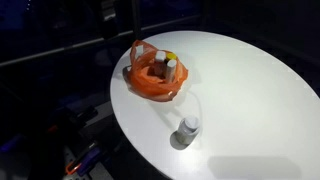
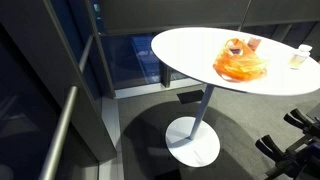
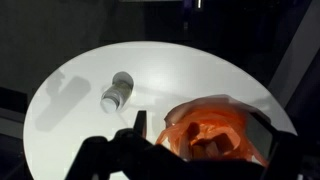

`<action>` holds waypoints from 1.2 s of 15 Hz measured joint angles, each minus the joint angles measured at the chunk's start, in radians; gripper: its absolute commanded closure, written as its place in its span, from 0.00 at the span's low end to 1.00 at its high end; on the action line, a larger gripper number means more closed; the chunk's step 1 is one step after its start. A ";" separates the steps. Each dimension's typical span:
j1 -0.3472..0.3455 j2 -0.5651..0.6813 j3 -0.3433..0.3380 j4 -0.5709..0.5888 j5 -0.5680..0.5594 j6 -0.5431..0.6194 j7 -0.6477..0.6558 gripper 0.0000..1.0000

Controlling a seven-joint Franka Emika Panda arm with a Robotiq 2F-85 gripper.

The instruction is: Put the white bottle into the carrier bag

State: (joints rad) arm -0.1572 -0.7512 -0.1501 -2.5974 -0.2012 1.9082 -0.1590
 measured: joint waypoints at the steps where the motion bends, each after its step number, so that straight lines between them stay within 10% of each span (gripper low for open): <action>1: 0.000 0.000 0.000 0.000 0.000 0.000 0.000 0.00; 10: 0.000 0.030 0.029 0.030 -0.009 0.003 0.038 0.00; 18: -0.017 0.295 0.044 0.187 -0.021 0.128 0.151 0.00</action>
State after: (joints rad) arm -0.1741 -0.4567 -0.1062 -2.4100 -0.2224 2.0364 -0.0076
